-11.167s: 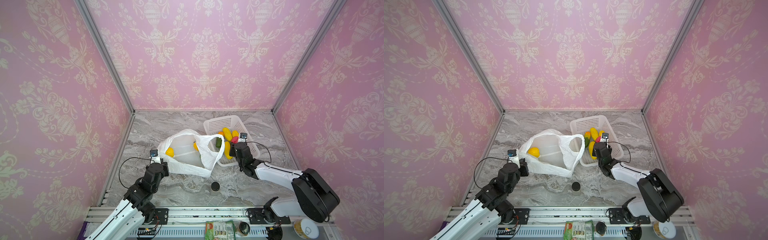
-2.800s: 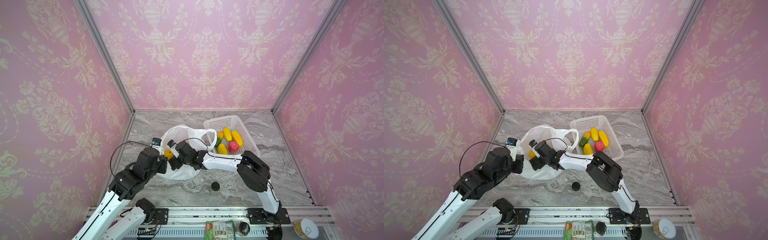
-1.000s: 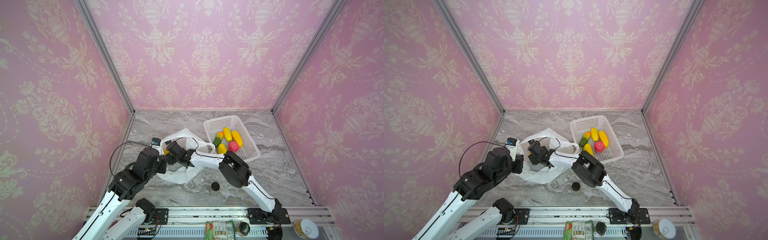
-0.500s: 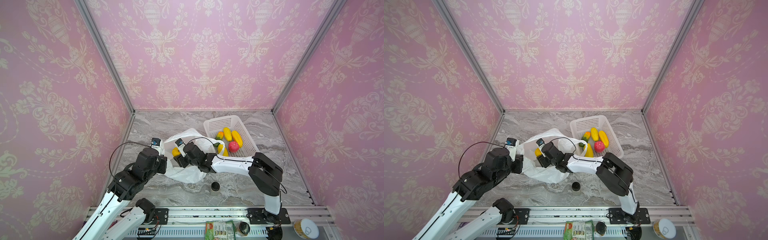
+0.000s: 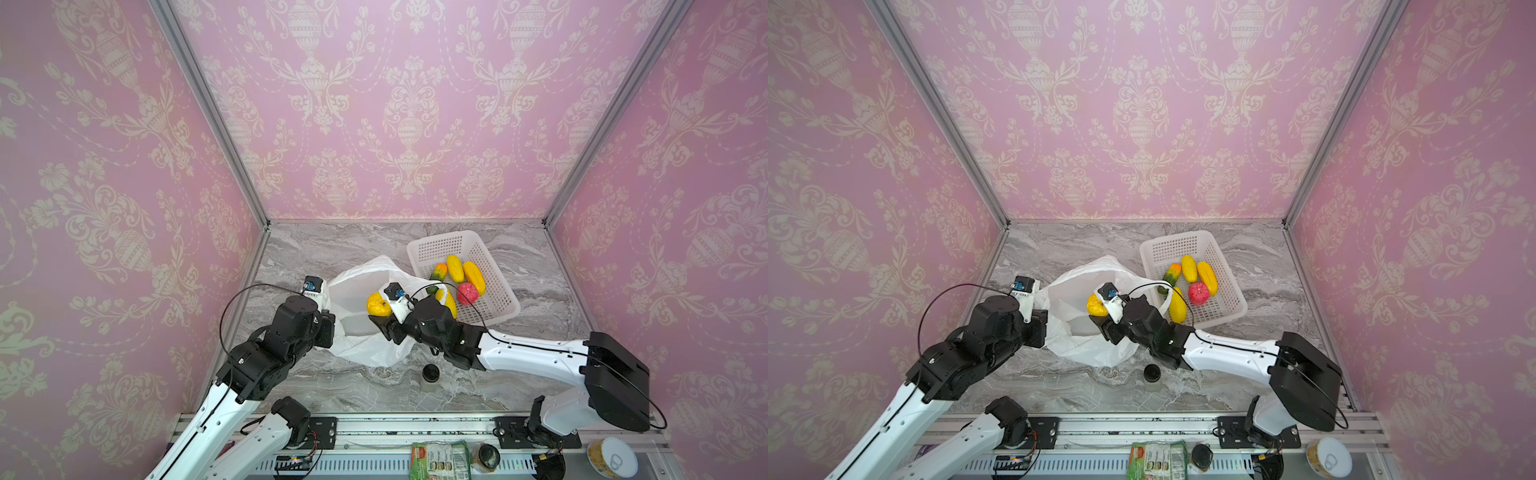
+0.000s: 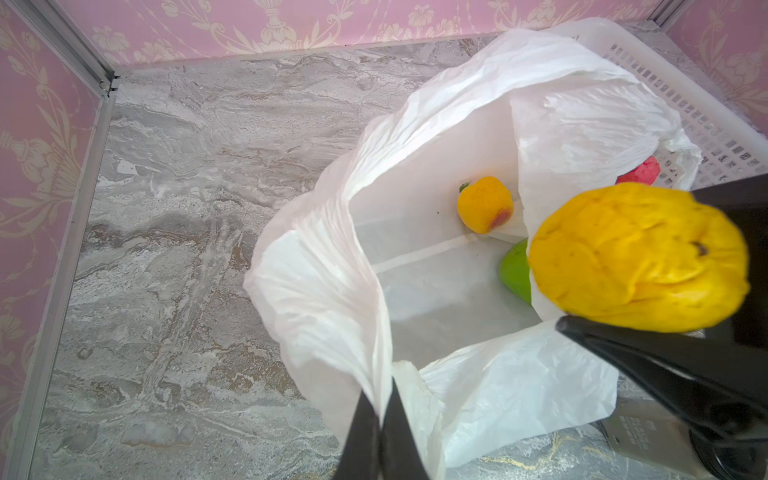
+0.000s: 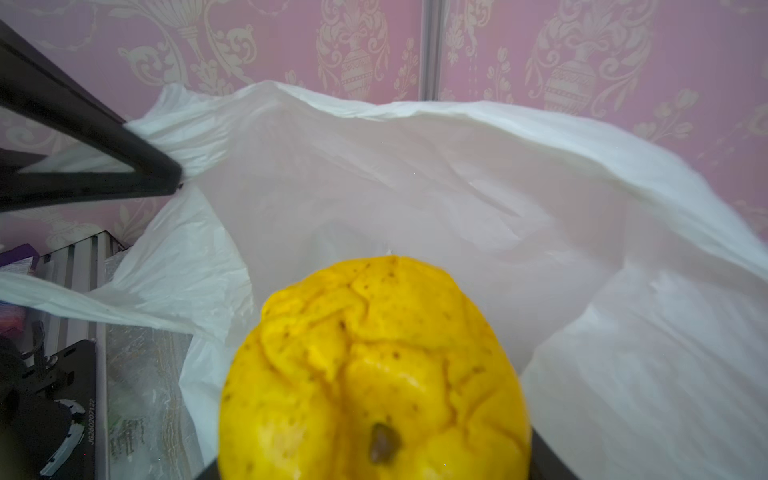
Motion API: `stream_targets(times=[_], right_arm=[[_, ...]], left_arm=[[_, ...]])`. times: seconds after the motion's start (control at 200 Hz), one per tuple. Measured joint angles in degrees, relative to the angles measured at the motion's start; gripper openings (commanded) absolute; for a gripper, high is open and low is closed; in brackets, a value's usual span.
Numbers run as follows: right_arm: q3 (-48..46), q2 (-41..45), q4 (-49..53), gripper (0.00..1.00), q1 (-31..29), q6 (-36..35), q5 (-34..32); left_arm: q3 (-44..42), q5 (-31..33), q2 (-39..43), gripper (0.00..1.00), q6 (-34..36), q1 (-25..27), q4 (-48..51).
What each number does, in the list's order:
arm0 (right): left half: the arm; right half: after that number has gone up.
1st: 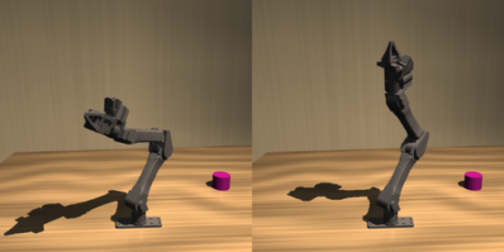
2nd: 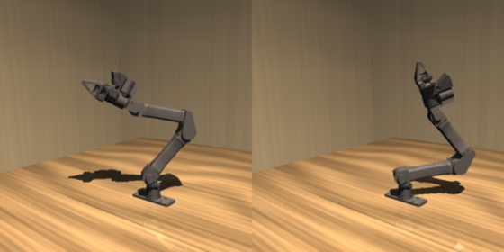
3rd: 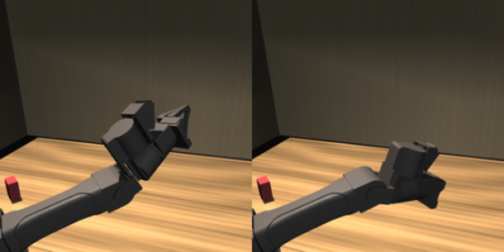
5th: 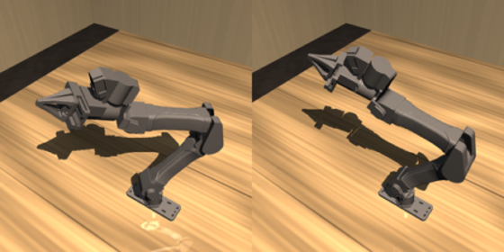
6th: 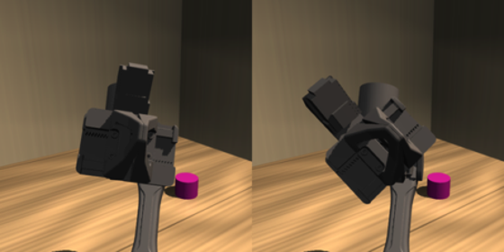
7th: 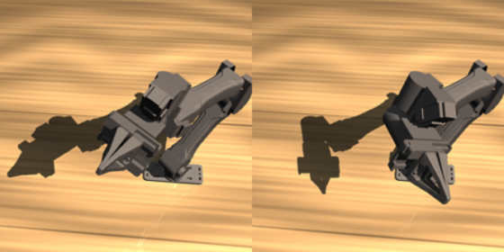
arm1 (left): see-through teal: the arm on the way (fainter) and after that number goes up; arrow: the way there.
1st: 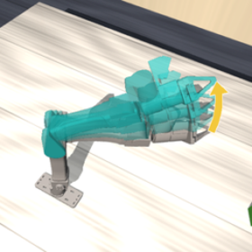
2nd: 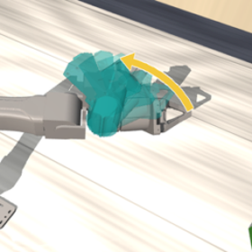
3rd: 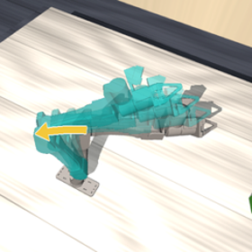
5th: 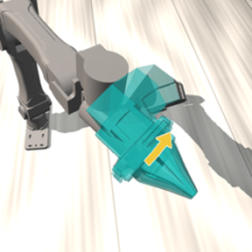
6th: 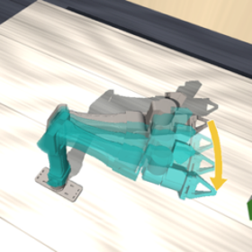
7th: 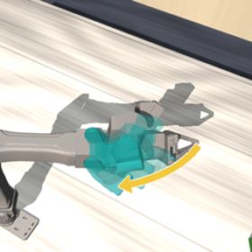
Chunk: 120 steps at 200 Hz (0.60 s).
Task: Untie the knot of the plastic bag and take out the fruit
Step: 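Lift the yellow round fruit out of the bag with the right gripper, then carry the yellow round fruit over the white basket and release it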
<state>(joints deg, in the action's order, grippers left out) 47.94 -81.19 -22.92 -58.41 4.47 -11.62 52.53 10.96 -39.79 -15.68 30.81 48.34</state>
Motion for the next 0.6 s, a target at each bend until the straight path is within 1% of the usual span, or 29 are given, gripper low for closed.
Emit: stream_targets(times=[0.07, 0.125, 0.185, 0.305, 0.42, 0.52, 0.555, 0.6], right_arm=[[-3.21, 5.79, -0.96, 0.4, 1.88, 0.13, -4.98], [-5.46, 9.73, -1.55, 0.35, 4.5, 0.81, -8.72], [-7.78, 13.27, -1.62, 0.33, 8.96, 3.08, -12.26], [-12.39, 16.83, 0.02, 0.33, 19.52, 10.67, -17.81], [-15.67, 15.39, 3.61, 0.32, 26.99, 18.05, -19.52], [-16.11, 10.29, 5.62, 0.31, 31.69, 23.3, -18.64], [-16.11, 8.15, 5.81, 0.35, 33.11, 24.9, -17.77], [-16.09, 5.46, 5.92, 0.44, 34.58, 26.71, -16.81]], left_arm=[[0.0, -0.13, 0.0, 0.0, 0.0, 0.0, -0.07], [0.0, -0.15, 0.0, 0.0, 0.02, 0.0, -0.09], [0.0, -0.15, 0.0, 0.0, 0.0, -0.02, -0.11], [0.0, -0.17, 0.02, 0.0, 0.0, -0.2, -0.26], [0.0, -0.15, 0.35, 0.0, 0.0, -0.28, -0.37], [0.0, -0.15, 0.81, 0.0, 0.02, -0.28, -0.48], [0.0, -0.15, 1.05, 0.0, 0.02, -0.28, -0.5], [0.0, -0.15, 1.2, 0.0, 0.0, -0.28, -0.48]])
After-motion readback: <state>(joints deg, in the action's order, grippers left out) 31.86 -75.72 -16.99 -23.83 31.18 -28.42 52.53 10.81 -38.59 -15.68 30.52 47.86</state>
